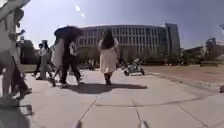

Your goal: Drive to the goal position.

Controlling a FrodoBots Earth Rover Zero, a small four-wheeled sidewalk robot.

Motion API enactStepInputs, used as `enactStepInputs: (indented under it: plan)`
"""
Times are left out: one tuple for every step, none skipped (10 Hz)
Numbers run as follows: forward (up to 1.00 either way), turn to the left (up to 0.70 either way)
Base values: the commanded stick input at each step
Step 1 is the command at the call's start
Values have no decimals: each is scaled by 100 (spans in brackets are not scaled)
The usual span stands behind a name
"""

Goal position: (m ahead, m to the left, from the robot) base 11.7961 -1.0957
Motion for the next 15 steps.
enactStepInputs:
  plan:
    - [70,0]
    - [70,0]
    - [70,0]
    - [70,0]
    - [70,0]
    - [70,0]
    - [70,0]
    - [70,0]
    - [70,0]
    - [70,2]
    - [70,11]
    - [70,21]
    - [70,28]
    - [70,9]
    - [70,0]
